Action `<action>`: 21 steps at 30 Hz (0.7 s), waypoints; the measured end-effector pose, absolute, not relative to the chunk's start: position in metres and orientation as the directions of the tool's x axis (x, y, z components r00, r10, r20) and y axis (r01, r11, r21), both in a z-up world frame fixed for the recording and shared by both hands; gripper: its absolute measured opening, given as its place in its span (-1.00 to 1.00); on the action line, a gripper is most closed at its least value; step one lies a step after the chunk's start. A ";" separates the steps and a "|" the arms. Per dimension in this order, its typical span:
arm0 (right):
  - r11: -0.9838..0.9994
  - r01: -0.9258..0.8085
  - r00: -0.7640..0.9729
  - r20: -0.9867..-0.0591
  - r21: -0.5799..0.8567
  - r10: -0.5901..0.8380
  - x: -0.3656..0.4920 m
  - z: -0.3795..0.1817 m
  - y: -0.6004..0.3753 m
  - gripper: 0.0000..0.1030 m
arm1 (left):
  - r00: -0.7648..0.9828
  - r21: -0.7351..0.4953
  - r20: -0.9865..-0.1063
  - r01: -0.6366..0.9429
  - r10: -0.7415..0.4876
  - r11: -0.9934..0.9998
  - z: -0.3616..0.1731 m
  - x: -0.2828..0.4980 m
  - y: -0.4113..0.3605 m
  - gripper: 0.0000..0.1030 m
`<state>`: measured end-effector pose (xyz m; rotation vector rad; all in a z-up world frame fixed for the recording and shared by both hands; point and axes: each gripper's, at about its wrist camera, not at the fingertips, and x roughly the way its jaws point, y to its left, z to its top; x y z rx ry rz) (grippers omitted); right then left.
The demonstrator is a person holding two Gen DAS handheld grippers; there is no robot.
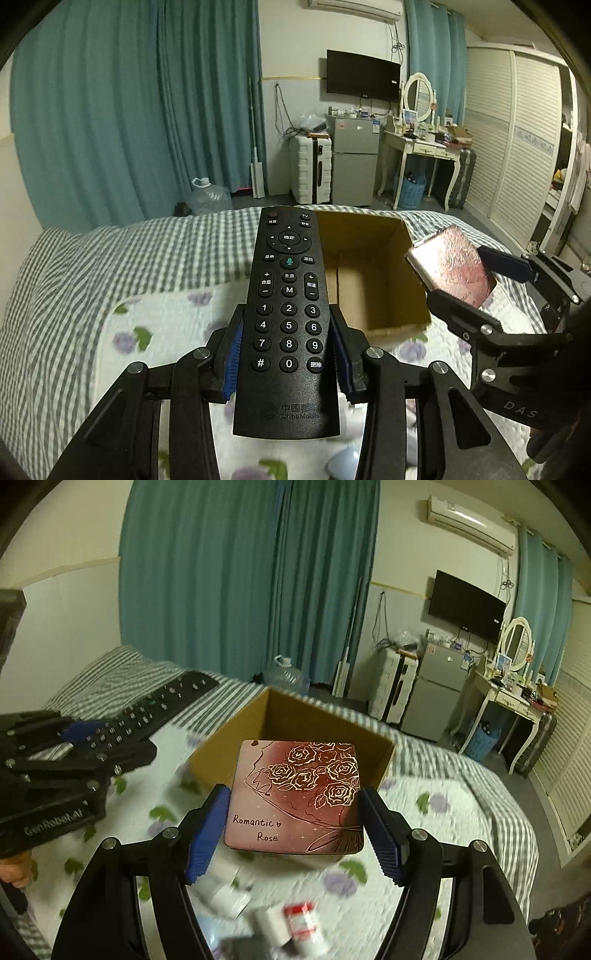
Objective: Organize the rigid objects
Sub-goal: 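Carry the remote and compact into the box and open both grippers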
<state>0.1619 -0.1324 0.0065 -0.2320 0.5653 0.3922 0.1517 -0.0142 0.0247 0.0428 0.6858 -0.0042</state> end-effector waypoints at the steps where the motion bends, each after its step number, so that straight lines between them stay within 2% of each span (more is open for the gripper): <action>1: 0.902 -0.420 0.774 -0.558 -0.102 0.298 0.170 0.007 -0.134 0.38 | 0.771 0.038 -0.637 0.023 0.007 0.999 0.022 0.162 -0.017 -0.19; 11: 0.912 -0.401 0.769 -0.572 -0.085 0.285 0.259 -0.019 -0.142 0.38 | 0.722 0.055 -0.692 0.060 -0.006 0.997 -0.033 0.248 -0.036 -0.19; 21: 0.923 -0.383 0.722 -0.631 -0.023 0.284 0.307 -0.056 -0.156 0.38 | 0.680 0.041 -0.733 0.033 0.008 0.999 -0.068 0.286 -0.031 -0.13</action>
